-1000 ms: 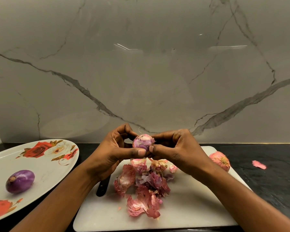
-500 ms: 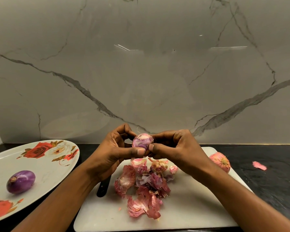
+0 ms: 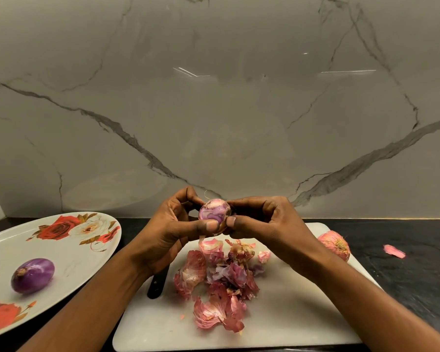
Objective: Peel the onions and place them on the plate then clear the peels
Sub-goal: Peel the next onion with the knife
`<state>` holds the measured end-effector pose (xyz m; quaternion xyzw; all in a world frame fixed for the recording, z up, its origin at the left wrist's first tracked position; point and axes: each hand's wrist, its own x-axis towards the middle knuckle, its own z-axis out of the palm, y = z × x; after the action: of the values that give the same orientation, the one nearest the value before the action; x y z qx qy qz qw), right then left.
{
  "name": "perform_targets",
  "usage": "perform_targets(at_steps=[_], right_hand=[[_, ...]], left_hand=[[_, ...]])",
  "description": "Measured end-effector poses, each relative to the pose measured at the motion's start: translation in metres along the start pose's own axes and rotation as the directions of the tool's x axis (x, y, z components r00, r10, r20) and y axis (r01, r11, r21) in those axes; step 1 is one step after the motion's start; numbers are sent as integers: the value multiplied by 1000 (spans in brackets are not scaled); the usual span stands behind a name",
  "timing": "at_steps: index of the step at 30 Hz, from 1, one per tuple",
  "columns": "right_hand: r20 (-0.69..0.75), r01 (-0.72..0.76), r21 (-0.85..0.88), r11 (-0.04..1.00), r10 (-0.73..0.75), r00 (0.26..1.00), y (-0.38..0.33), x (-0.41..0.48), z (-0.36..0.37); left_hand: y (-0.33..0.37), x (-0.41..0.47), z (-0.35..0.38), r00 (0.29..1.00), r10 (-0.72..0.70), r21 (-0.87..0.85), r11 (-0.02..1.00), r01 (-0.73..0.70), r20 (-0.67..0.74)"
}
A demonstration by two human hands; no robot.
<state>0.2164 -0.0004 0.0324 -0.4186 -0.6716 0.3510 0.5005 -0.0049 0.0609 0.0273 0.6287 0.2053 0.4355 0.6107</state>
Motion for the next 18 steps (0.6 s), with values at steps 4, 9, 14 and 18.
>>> perform_targets(at_steps=[4, 9, 14, 18], right_hand=[[19, 6, -5, 1000, -5, 1000, 1, -1, 3], [4, 62, -92, 994, -62, 998, 5, -1, 4], [-15, 59, -88, 994, -60, 998, 7, 0, 2], [5, 39, -30, 999, -39, 999, 3, 0, 2]], left_hand=[[0, -1, 1, 1000, -3, 1, 1000, 3, 14], [0, -1, 1, 1000, 1, -21, 1000, -1, -11], [0, 0, 1, 1000, 1, -25, 1000, -1, -10], [0, 0, 0, 1000, 5, -22, 1000, -5, -16]])
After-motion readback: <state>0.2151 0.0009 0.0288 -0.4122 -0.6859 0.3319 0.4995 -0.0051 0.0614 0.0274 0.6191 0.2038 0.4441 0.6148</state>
